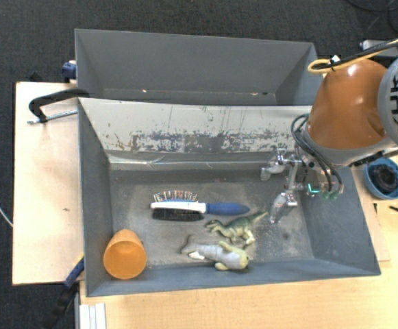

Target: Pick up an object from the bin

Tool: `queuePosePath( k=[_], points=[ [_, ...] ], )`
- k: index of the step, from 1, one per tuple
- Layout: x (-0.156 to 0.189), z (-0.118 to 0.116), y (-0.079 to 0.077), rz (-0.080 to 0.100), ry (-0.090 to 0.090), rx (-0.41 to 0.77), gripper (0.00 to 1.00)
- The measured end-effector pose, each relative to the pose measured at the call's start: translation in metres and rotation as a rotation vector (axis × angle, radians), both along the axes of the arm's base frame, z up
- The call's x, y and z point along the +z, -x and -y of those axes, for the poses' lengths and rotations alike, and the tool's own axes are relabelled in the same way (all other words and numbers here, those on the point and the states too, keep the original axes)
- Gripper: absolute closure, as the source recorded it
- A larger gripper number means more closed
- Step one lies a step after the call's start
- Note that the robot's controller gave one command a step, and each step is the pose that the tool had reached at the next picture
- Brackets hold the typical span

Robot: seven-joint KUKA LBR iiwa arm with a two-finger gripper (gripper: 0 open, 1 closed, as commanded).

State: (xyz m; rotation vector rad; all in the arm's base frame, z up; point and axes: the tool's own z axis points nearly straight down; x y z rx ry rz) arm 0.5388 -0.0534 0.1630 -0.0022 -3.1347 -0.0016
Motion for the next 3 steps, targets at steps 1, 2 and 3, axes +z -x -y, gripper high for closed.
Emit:
queuePosePath(
  k=[1, 2, 3],
  points=[
    [-0.090, -0.032, 0.018, 0.007, 0.001, 0.075, 0.00],
    [-0.087, -0.033, 0.017, 0.012, 0.000, 0.075, 1.00],
    [0.029, -0.066, 0.004, 0.017, 0.000, 0.306, 1.00]
  ],
)
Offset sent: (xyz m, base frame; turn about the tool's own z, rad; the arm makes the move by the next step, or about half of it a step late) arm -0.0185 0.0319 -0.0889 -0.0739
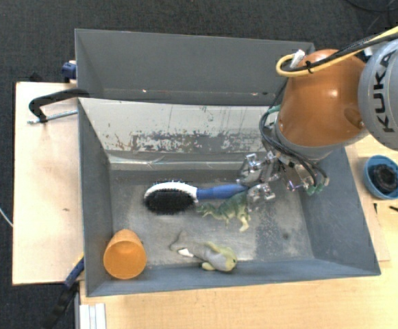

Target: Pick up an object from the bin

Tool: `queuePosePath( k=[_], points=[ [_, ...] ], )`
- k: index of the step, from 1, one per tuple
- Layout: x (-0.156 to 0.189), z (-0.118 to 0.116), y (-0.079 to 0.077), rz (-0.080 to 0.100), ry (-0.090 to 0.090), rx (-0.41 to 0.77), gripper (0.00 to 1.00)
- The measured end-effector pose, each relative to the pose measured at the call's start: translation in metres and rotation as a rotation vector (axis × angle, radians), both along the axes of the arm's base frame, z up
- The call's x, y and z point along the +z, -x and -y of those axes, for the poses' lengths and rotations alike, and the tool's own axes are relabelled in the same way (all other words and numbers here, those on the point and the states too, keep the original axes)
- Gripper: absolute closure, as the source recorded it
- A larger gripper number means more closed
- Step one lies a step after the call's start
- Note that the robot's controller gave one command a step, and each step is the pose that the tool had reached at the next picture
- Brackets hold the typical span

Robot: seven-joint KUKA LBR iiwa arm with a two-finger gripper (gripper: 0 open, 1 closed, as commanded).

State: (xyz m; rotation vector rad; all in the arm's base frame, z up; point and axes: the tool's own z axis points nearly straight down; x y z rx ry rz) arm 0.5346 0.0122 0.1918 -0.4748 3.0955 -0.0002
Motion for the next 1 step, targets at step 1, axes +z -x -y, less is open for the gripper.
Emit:
queuePosePath(
  k=[1],
  points=[
    [0.1668, -0.0026, 0.0040, 0.004, 0.001, 0.019, 1.00]
  ],
)
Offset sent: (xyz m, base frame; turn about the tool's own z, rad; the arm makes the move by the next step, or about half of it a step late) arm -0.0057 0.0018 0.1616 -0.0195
